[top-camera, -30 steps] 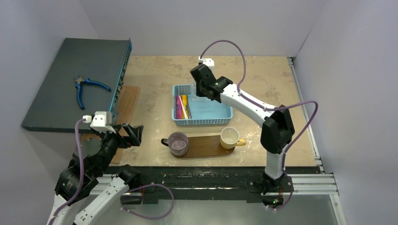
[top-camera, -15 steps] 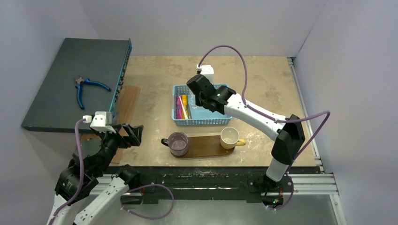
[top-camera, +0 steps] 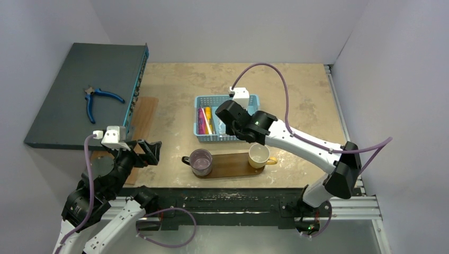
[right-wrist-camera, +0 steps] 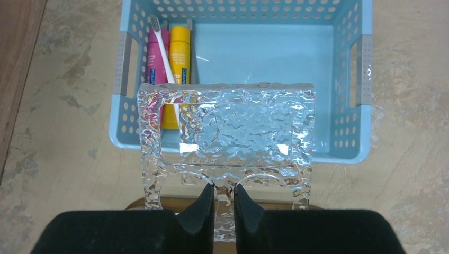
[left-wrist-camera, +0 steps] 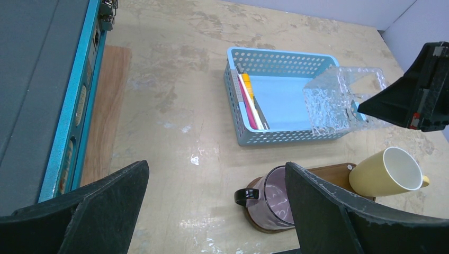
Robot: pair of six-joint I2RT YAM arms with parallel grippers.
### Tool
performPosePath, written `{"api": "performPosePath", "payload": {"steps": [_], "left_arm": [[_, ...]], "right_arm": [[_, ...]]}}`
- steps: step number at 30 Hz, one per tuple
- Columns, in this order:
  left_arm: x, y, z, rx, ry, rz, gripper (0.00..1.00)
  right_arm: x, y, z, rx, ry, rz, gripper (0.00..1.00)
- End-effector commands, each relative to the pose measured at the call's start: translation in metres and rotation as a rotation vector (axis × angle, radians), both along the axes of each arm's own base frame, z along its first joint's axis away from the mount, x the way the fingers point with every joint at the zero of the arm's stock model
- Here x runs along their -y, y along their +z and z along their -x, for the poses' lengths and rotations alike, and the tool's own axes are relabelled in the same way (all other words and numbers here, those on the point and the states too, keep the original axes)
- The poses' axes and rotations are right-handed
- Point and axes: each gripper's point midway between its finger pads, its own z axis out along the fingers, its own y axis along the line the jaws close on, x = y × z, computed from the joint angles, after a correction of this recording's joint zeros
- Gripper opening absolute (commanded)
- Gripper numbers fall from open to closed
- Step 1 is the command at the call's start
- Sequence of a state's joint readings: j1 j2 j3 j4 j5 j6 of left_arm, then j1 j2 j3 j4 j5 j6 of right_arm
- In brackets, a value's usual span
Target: Prepare toiletry sets of a toothbrush and toothpaste on the tray
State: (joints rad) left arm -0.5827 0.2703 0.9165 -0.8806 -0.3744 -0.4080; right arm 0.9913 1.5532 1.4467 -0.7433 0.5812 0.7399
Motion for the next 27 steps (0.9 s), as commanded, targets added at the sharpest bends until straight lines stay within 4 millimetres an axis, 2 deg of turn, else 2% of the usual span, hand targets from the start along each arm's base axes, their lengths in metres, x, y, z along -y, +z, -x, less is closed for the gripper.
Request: {"api": "performPosePath", "payload": {"steps": [1, 9, 14, 20, 27], "left_arm": [[0.006, 0.006, -0.002, 0.023, -0.020, 0.019, 1.00], [0.006, 0.007, -0.001, 0.025, -0.022, 0.023, 1.00], [0.006, 0.007, -0.001, 0.025, -0.024, 0.026, 1.00], [0.006, 0.007, -0.001, 0.026, -0.027, 0.026, 1.00], [0.006, 0.007, -0.001, 0.027, -0.027, 0.028, 1.00]], "right_arm": [[0.000, 0.014, 0.020, 0.002, 0.005, -0.074, 0.00], [-0.002, -0.004, 0.059, -0.069, 0.034, -0.104, 0.00], [-0.004, -0.022, 0.074, -0.109, 0.032, -0.084, 0.00], [-0.003, -0.043, 0.084, -0.143, 0.010, -0.059, 0.00], [-0.003, -0.055, 0.088, -0.158, -0.029, -0.043, 0.00]]}}
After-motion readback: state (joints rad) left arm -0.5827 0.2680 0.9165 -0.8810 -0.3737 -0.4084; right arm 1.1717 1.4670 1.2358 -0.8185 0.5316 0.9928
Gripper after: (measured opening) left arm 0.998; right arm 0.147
